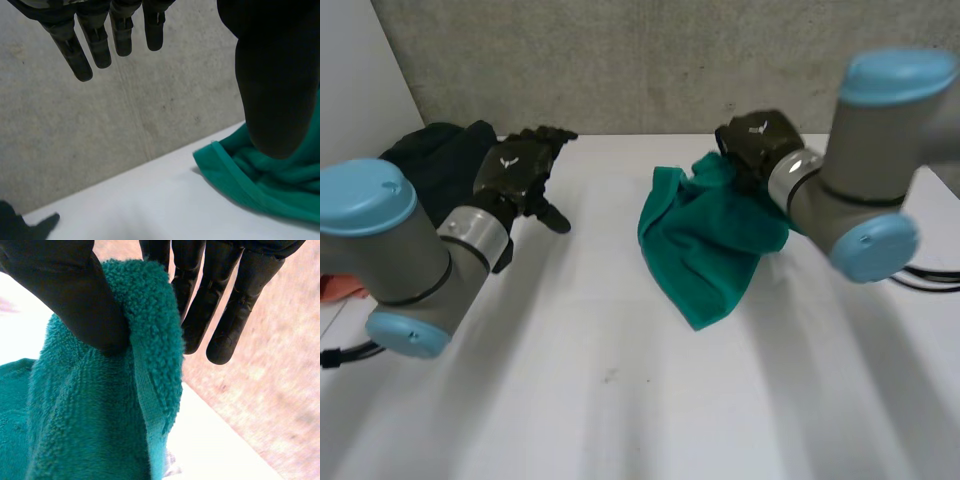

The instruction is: Fold the laundry.

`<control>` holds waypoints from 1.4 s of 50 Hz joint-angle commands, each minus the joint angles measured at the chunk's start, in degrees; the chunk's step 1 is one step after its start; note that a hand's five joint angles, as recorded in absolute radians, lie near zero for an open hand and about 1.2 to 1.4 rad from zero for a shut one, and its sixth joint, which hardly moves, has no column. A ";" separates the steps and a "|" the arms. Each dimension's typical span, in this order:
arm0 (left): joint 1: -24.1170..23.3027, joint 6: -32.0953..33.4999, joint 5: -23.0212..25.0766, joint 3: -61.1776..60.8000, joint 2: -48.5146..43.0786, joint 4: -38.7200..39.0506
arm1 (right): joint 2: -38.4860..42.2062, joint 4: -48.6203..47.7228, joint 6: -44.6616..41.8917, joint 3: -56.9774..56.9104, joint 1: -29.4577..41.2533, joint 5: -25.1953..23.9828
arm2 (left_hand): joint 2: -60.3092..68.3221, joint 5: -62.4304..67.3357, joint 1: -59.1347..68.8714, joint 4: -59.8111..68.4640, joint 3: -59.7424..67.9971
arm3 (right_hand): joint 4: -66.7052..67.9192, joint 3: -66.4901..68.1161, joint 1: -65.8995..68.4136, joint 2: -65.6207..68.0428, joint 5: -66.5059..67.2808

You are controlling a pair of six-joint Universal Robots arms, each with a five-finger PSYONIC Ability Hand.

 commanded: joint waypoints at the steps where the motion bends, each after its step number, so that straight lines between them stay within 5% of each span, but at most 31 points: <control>1: -0.06 0.00 3.95 9.92 -6.02 -0.51 | -13.84 10.19 -13.03 4.91 4.23 -0.79 | -0.73 -0.96 0.14 -0.78 -1.29 | 11.80 12.60 26.48 12.55 14.52; 8: -2.16 -0.27 13.16 16.60 -13.83 -0.25 | -20.44 12.49 -14.27 8.42 8.99 -0.88 | -0.73 -0.96 0.14 -0.78 -1.29 | 11.80 12.60 26.48 12.55 14.52; 22: -8.23 -0.27 20.56 20.39 -22.47 -3.23 | -30.12 12.05 -14.62 18.18 11.71 -1.06 | -0.06 -0.30 0.81 -0.11 -0.62 | 11.80 12.60 26.48 12.55 14.52; 26: -8.32 -0.62 24.69 20.74 -23.08 -5.96 | -29.86 11.88 -14.71 18.98 11.01 -0.71 | 19.38 19.15 20.25 19.33 18.82 | 11.80 12.60 26.48 12.55 14.52; 29: -8.23 -0.71 25.58 21.18 -23.35 -7.72 | -29.59 11.52 -14.71 18.98 10.92 -0.79 | 67.10 66.86 67.97 67.05 66.54 | 11.80 12.60 26.48 12.55 14.52; 30: -7.97 -0.80 25.23 21.36 -23.26 -7.89 | -29.42 11.52 -14.71 18.72 10.92 -0.79 | 67.54 67.30 68.41 67.49 66.98 | 11.80 12.60 26.48 12.55 14.52; 34: -7.27 -0.88 19.80 23.81 -22.47 -7.98 | -27.31 10.38 -15.59 17.14 10.49 -0.53 | 67.54 67.31 68.41 67.49 66.98 | 11.80 12.60 26.48 12.55 14.52; 37: -5.17 -0.10 6.56 27.41 -19.93 -7.90 | -23.63 7.40 -16.56 13.36 8.56 0.43 | 67.54 67.31 68.41 67.49 66.98 | 11.80 12.60 26.48 12.55 14.52; 42: -2.79 0.70 -0.52 31.02 -15.02 -6.67 | -17.92 0.74 -15.51 5.21 7.67 4.64 | 67.54 67.31 68.41 67.49 66.98 | 11.80 12.60 26.48 12.55 14.52; 52: -2.43 0.35 -0.18 24.81 -4.81 -2.01 | -15.27 -8.34 -13.13 0.87 7.76 7.38 | 67.54 67.31 68.41 67.49 66.98 | 11.80 12.60 26.48 12.55 14.52; 55: -2.43 0.35 0.70 20.76 -4.80 -1.92 | -15.70 -7.99 -13.13 3.85 7.76 7.29 | 27.36 27.12 28.23 27.31 26.80 | 11.80 12.60 26.48 12.55 14.52; 56: -2.52 0.43 1.75 18.48 -5.15 -2.09 | -15.88 -7.99 -13.13 4.90 7.76 7.03 | 2.22 1.98 3.09 2.17 1.65 | 11.80 12.60 26.48 12.55 14.52; 57: -2.52 0.52 2.37 17.59 -5.41 -2.18 | -16.66 -8.25 -13.13 6.74 7.93 6.59 | -2.46 -2.69 -1.59 -2.51 -3.02 | 11.80 12.60 26.48 12.55 14.52; 70: -1.37 -2.02 14.94 17.31 -17.19 -11.14 | -24.41 -8.08 -13.13 12.03 8.11 1.40 | 0.79 0.55 1.66 0.74 0.22 | 11.80 12.60 26.48 12.55 14.52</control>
